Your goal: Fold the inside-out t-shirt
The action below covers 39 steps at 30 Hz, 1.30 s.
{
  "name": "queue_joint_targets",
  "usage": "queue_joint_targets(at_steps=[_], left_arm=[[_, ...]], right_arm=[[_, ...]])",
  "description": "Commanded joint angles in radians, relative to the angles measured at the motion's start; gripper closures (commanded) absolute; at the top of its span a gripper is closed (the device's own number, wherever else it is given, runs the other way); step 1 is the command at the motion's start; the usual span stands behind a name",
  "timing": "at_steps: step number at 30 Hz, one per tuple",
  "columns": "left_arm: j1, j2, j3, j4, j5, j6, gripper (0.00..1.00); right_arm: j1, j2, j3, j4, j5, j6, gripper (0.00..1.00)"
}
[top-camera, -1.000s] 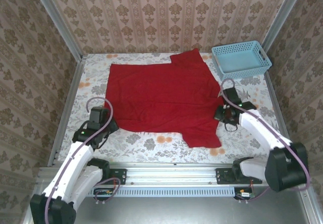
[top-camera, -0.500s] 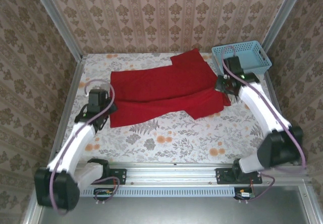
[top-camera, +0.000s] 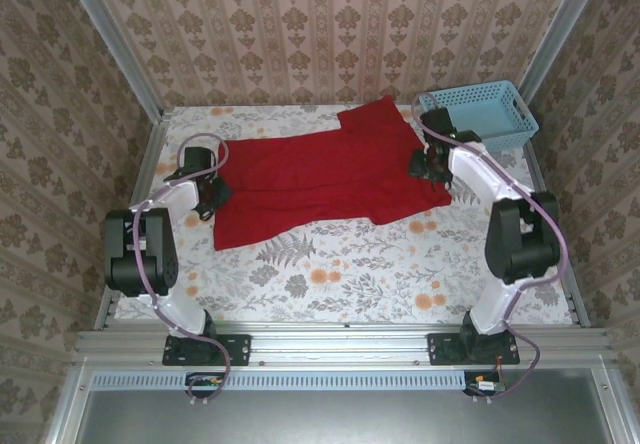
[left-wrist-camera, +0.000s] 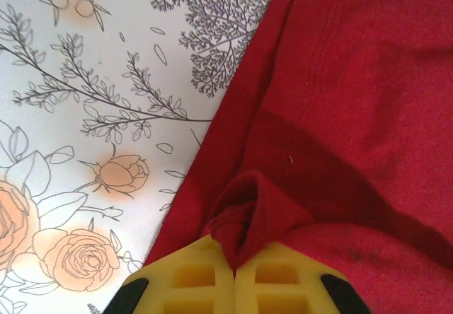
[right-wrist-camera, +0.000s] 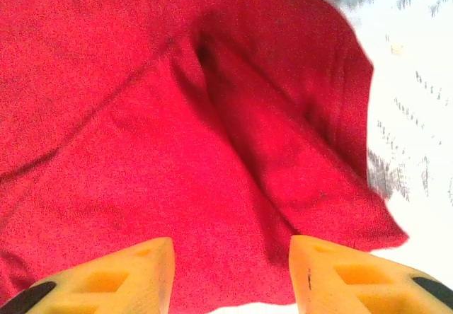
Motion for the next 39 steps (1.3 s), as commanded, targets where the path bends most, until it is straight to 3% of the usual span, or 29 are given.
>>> queue_joint_targets(at_steps=[1, 9, 20, 32, 39], left_arm=[[0.014, -0.001, 0.001, 0.016, 0.026, 0.021, 1.0], [0.028, -0.003, -0.012, 0.026, 0.05, 0.022, 1.0], [0.038, -0.023, -0.019, 0.03, 0.067, 0.014, 1.0], [0.037, -0.097, -0.05, 0.017, 0.087, 0.005, 1.0], [0.03, -0.327, -0.18, 0.001, 0.108, 0.02, 1.0]], right_arm=[[-0.056, -0.049, -0.126, 0.095, -0.128, 0.021, 0.51], [-0.132, 0.032, -0.217, 0.203, -0.256, 0.112, 0.51], [-0.132, 0.078, -0.223, 0.194, -0.247, 0.135, 0.51], [-0.131, -0.145, -0.322, 0.141, -0.177, 0.129, 0.87], [-0.132, -0.477, -0.415, -0.001, -0.049, 0.125, 1.0]])
